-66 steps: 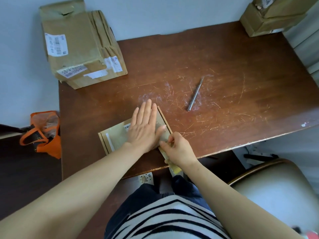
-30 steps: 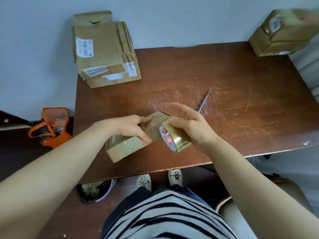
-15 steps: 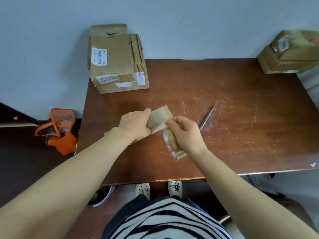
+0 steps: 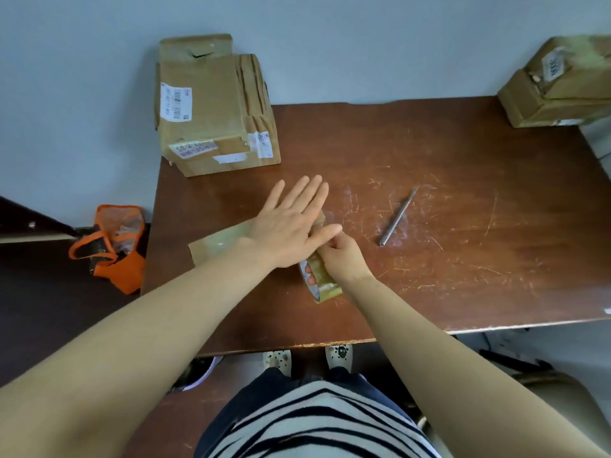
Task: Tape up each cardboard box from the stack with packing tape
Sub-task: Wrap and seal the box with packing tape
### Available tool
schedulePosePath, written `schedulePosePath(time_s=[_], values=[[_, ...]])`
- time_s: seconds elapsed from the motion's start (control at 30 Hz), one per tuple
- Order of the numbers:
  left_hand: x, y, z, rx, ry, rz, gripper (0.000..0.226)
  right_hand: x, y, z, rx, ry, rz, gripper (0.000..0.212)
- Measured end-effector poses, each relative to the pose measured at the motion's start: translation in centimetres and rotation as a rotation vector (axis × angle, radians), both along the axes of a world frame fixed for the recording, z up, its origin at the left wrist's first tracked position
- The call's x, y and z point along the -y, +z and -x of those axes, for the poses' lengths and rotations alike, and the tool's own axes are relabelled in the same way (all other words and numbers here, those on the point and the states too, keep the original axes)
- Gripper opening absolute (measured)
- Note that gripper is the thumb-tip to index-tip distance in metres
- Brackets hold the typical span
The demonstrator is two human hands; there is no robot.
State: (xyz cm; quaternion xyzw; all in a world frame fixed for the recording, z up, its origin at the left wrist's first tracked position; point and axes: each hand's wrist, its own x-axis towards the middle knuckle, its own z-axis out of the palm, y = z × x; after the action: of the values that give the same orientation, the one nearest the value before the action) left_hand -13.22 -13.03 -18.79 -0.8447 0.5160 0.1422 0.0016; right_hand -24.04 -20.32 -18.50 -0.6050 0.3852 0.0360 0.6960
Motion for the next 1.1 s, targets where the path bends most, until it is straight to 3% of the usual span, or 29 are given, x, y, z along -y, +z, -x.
schedulePosePath(time_s=[0.1,0.13,0.2,0.3,0.5,0.57,0.63,0.7,0.77,0.83,1.0,1.1], values=[[0.1,1.1,-1.8,-0.225,0.041,-0.040,0.070,0.2,0.1,-0.2,0.027,0.016,-0.063,0.016],[-0.3,1.9,-2.1,-0.263,0.045,-0.020,0.077,0.3,0.1,-0.4,0.030,0.016,-0.098,0.012],[-1.4,2.5,-2.2,-0.234,0.063,-0.018,0.095,0.6,0.0,-0.6,0.031,0.014,-0.139,0.011],[-3.0,2.1,-2.3,-0.197,0.137,-0.098,0.083,1.0,0.1,-0.2,0.010,0.065,-0.107,0.026],[-3.6,1.3,-5.2,-0.788,0.335,0.067,0.061,2.2,2.3,1.3,0.190,0.048,-0.115,0.033],[-4.0,-0.1,-5.1,-0.735,0.360,0.020,0.057,2.0,2.3,0.8,0.185,0.094,-0.066,0.038],[-3.9,-1.5,-4.0,-0.399,0.330,-0.063,0.060,1.4,1.9,-0.5,0.180,0.111,0.002,0.040],[-3.7,-2.7,-2.0,-0.201,0.262,-0.095,0.089,1.1,1.5,-2.4,0.161,0.106,0.106,0.036],[-3.9,-3.7,-0.1,-0.270,0.312,-0.179,0.134,1.0,1.3,-4.1,0.125,0.143,0.177,0.035],[-4.4,-4.7,0.7,-0.279,0.338,-0.290,0.158,0.9,0.9,-4.7,0.100,0.177,0.158,0.043],[-5.0,-5.8,1.2,-0.164,0.356,-0.202,0.151,0.9,0.5,-0.5,0.197,0.217,0.195,0.042],[-4.9,-5.7,1.7,-0.167,0.344,-0.218,0.150,0.7,-0.3,3.8,0.040,0.132,0.234,0.028]])
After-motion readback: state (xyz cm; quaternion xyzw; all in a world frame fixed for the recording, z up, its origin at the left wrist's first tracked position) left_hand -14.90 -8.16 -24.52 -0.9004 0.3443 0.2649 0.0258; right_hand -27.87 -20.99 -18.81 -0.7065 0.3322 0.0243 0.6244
